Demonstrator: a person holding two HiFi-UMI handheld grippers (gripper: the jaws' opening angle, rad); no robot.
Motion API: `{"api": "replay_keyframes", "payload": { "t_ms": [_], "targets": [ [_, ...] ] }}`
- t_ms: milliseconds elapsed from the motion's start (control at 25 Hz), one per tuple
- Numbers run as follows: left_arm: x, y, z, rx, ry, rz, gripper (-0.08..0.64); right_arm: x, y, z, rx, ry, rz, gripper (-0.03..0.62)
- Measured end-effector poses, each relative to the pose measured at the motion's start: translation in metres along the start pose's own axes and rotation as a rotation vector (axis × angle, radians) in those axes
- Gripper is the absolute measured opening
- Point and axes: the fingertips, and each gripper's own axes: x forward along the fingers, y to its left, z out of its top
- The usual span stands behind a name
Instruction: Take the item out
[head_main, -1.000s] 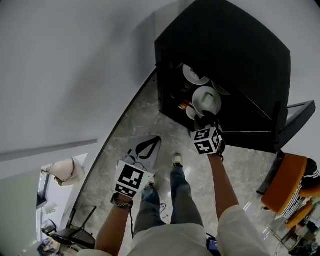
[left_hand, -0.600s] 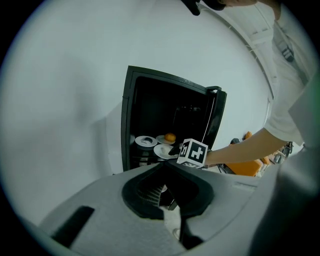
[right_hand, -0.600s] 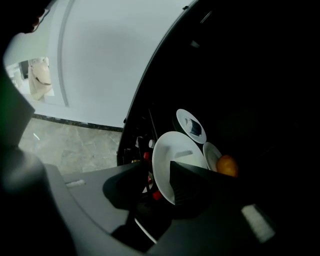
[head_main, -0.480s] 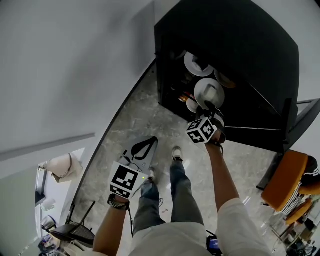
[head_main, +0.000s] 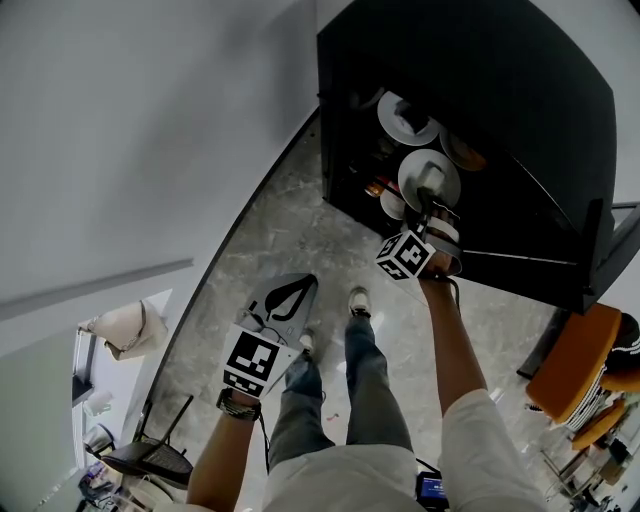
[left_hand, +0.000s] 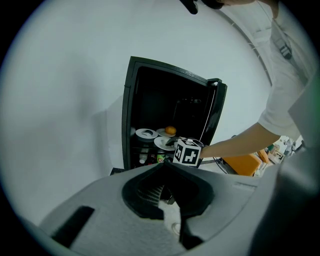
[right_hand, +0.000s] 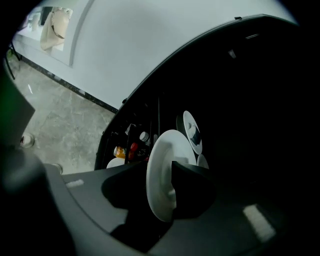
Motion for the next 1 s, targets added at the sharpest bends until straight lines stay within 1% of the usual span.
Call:
{"api": "replay_keyframes", "payload": {
  "t_ms": [120,360,760,920,1000],
  "targets": [
    [0.0,0.001,-0.006,-0.007,0.009,0.0,0.005,0.003,-0.001,-0.001,0.006,0.0,-0.018,0.15],
    [0.002,0.002,-0.013,-0.001,0.024,-0.004,0.005,0.001,-0.004,-0.003,-0.011,0.0,-0.08,0.094],
    [-0.003,0.002,-0.021,0.0,0.035,0.0,0.005,-0.008,-0.001,-0.003,-0.104,0.005,-0.167,0.057],
    [-0.006,0.004,-0.028,0.007,0.04,0.01,0.005,-0.012,-0.001,-0.002,-0.178,0.0,-0.222,0.043],
    [-0.007,0.007,-0.031,0.014,0.038,0.017,0.005,-0.014,-0.001,-0.001,-0.198,-0.012,-0.262,0.035]
  ]
}}
